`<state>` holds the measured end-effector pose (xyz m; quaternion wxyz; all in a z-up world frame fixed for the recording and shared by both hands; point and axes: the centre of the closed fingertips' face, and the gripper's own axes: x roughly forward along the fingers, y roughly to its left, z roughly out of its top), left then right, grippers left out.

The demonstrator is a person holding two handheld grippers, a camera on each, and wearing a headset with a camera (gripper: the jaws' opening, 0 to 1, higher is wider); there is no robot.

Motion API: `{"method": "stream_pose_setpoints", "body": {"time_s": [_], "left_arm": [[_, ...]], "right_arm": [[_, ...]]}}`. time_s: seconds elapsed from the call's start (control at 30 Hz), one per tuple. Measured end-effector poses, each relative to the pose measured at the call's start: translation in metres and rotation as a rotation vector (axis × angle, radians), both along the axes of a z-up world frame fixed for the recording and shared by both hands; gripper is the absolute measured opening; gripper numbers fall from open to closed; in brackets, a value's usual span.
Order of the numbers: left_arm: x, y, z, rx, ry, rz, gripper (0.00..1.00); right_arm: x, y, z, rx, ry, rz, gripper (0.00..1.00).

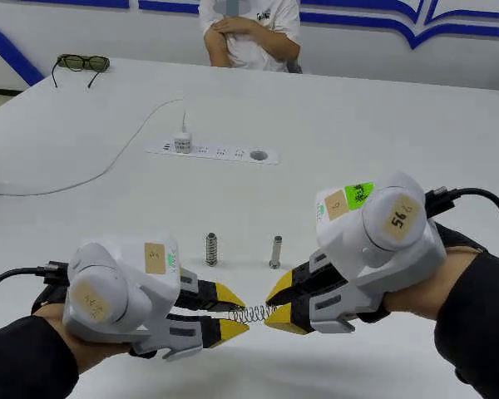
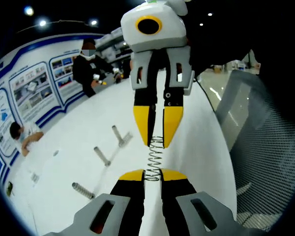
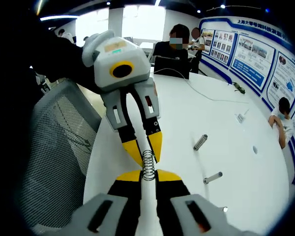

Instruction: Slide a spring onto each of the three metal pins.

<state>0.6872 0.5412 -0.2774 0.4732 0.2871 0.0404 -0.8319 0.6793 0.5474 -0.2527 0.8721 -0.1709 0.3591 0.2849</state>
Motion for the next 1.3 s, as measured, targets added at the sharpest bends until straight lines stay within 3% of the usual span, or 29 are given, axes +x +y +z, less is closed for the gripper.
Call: {"method": "stream_pose_setpoints", "body": {"time_s": [0.23,0.7,0.97,1.3], "left_arm": [[-0.002,-0.001,0.001,0.002,0.022,0.015,0.11],[-0.006,-0.004,0.009,-0.008,0.116,0.057,0.11],[0.000,-0.004,0.006,-0.010,0.174,0.086,0.10],[0.000,-0.005,0.008,-0.013,0.211,0.099,0.10]], "right_arm": [[0.005,0.005,0.010,-0.001,-0.041,0.003,0.11],[0.020,0.019,0.028,0.042,-0.123,0.007,0.12],[0.023,0.021,0.028,0.051,-0.137,-0.006,0.12],[0.025,0.018,0.026,0.074,-0.146,-0.030,0.14]]}}
